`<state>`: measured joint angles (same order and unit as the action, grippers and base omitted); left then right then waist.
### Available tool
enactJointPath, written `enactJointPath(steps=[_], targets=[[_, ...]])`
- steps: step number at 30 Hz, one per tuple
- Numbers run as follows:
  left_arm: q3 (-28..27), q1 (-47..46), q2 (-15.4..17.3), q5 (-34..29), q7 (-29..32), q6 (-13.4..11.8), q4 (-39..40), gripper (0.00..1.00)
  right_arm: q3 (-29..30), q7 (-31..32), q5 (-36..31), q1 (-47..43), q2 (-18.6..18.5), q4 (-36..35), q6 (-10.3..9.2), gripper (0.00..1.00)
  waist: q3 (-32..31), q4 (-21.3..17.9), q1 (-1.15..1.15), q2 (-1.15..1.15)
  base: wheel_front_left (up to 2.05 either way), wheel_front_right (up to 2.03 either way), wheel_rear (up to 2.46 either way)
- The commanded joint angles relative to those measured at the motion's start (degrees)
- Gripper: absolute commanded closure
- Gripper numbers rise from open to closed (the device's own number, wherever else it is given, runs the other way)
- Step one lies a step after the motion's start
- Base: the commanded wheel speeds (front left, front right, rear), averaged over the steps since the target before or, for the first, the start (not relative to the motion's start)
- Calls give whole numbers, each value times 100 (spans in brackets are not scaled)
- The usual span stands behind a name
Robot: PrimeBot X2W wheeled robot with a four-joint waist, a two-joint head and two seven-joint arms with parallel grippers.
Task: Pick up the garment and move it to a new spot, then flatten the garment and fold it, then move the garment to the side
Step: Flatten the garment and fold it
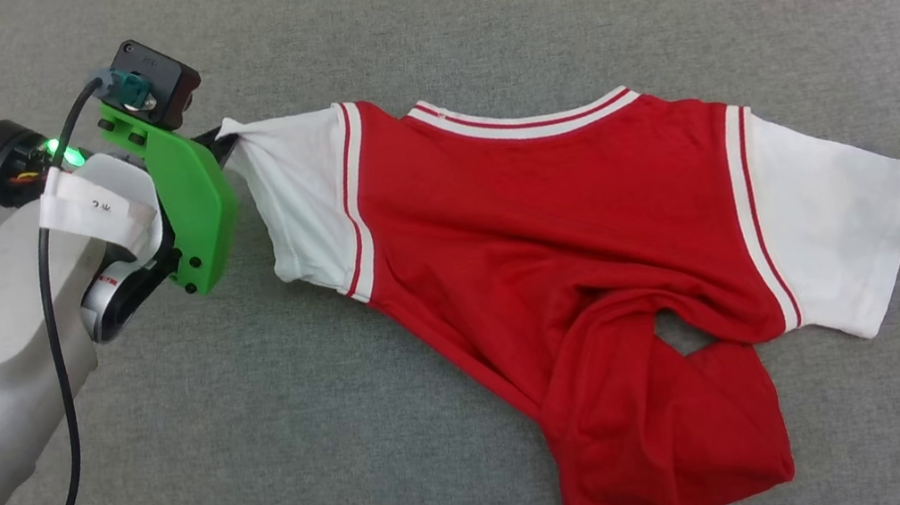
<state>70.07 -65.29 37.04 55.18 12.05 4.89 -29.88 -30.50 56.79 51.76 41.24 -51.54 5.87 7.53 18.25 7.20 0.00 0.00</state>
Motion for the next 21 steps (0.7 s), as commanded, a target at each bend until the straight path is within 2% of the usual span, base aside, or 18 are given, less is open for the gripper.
enactJointPath(steps=[1,8,20,21], targets=[[-34,-131,-39,-82,-60,-49,41,100,-49,36,51,108,95,100,-4,0,237,145,0,0,0,0,0],[-56,-284,-74,-172,-153,-81,196,100,-606,-7,-126,213,209,488,-4,0,616,279,0,0,0,0,0],[-55,-340,-93,-175,-245,-46,120,100,-1708,-301,85,77,213,658,-4,0,713,277,0,0,0,0,0],[-55,-335,-97,-160,-249,-37,99,100,-1789,-334,87,108,201,637,-4,55,705,271,0,0,0,0,0]])
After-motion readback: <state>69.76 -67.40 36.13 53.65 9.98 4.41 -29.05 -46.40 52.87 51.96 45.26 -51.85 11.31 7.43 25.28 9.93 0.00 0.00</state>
